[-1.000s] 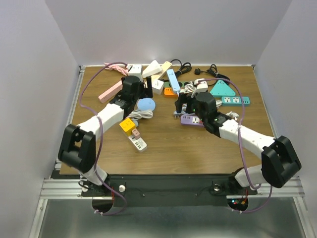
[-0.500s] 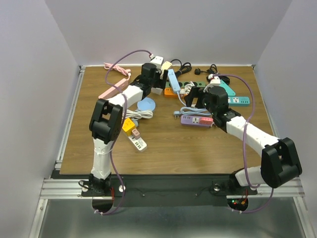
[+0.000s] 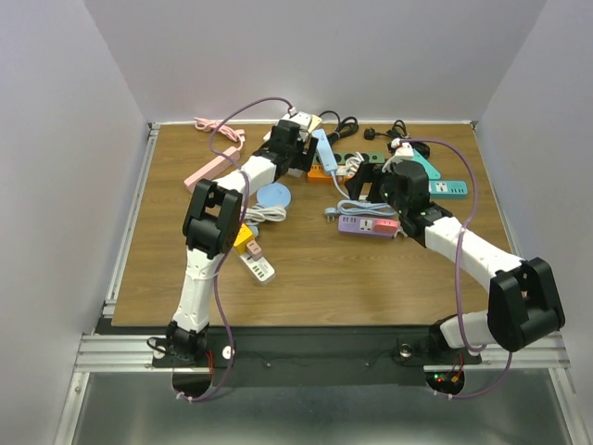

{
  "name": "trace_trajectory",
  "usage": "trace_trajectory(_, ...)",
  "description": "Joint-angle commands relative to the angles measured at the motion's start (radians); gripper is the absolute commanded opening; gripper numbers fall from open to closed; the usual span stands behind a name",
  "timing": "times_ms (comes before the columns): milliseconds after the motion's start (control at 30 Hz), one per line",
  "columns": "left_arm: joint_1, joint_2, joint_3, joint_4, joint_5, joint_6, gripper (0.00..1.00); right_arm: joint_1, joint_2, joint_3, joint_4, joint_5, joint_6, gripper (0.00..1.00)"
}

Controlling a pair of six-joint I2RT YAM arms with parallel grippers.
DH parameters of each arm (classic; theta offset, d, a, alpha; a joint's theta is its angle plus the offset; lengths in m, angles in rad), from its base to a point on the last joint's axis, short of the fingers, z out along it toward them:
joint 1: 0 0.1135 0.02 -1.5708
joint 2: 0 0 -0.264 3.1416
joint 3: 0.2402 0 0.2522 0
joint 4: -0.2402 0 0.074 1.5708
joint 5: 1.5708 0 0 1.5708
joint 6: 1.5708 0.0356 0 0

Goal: Insert the plug

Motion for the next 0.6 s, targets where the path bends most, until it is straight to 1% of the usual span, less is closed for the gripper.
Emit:
trace_trajectory(0, -0.005, 0.013, 0.070, -0.013, -0.022, 0.012, 0.99, -0.009, -0.013, -0.006, 0.018, -0.038, 0.005, 0.99)
trace_trajectory(200, -0.005, 0.044, 0.087, -0.021, 0.020, 0.023, 0.99, -0.011, -0.009, -0.015, 0.018, -0.041, 0.010, 0.99)
trace_trajectory(267, -0.005, 0.052, 0.084, -0.047, 0.033, 0.035, 0.93, -0.015, -0.006, -0.014, 0.018, -0.047, 0.013, 0.99)
trace_trajectory(300, -0.004, 0.050, 0.081, -0.056, 0.040, 0.038, 0.74, -0.018, -0.006, -0.012, 0.018, -0.053, 0.015, 0.99)
trace_trajectory(333, -0.005, 0.046, 0.067, -0.055, 0.049, 0.038, 0.57, -0.023, -0.007, -0.008, 0.018, -0.064, 0.019, 0.99)
trace_trajectory(367, -0.005, 0.046, 0.059, -0.055, 0.049, 0.037, 0.57, -0.023, -0.007, -0.007, 0.018, -0.068, 0.021, 0.99)
trace_trajectory(400, -0.005, 0.040, 0.052, -0.055, 0.056, 0.035, 0.51, -0.029, -0.010, -0.006, 0.018, -0.075, 0.022, 0.99)
trace_trajectory(433, -0.004, 0.030, 0.046, -0.050, 0.063, 0.035, 0.39, -0.031, -0.012, -0.003, 0.018, -0.081, 0.022, 0.99)
trace_trajectory(467, -0.005, 0.023, 0.033, -0.050, 0.069, 0.032, 0.32, -0.034, -0.015, -0.001, 0.016, -0.093, 0.022, 0.99)
trace_trajectory(500, -0.004, 0.009, 0.026, -0.041, 0.078, 0.029, 0.11, -0.040, -0.019, -0.001, 0.016, -0.099, 0.024, 0.99)
trace_trajectory(533, -0.005, 0.001, 0.018, -0.038, 0.078, 0.026, 0.01, -0.045, -0.024, 0.002, 0.016, -0.107, 0.024, 0.99)
trace_trajectory(567, -0.004, -0.010, 0.004, -0.032, 0.116, 0.020, 0.00, -0.048, -0.027, 0.003, 0.013, -0.124, 0.024, 0.99)
